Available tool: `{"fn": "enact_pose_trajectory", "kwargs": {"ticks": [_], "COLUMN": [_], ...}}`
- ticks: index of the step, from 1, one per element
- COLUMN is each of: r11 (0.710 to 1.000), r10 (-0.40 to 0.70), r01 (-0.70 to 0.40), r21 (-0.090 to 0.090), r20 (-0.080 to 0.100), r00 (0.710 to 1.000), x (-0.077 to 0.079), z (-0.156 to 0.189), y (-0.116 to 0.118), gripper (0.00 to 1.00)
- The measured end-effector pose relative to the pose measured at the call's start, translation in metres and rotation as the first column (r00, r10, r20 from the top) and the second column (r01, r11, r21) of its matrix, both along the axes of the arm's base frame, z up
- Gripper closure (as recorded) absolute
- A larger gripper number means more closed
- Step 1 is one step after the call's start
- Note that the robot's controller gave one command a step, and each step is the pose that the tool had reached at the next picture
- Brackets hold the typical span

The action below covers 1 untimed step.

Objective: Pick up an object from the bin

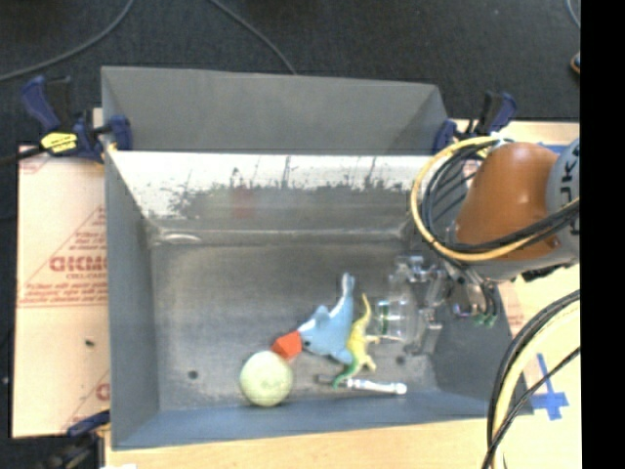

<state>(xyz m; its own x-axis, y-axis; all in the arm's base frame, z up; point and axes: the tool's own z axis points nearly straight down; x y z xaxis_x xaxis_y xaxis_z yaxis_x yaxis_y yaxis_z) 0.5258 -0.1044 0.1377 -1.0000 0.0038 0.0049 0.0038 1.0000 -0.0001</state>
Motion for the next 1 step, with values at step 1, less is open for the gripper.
{"fn": "enact_pose_trajectory", "kwargs": {"ticks": [1], "r11": [0.972], "r10": [0.234], "r01": [-0.234], "r21": [-0.004], "r20": [0.007], "r00": [0.972], "x": [0.0327], "z": [0.0235], "y": [-0.0479], "gripper": [0.00]}}
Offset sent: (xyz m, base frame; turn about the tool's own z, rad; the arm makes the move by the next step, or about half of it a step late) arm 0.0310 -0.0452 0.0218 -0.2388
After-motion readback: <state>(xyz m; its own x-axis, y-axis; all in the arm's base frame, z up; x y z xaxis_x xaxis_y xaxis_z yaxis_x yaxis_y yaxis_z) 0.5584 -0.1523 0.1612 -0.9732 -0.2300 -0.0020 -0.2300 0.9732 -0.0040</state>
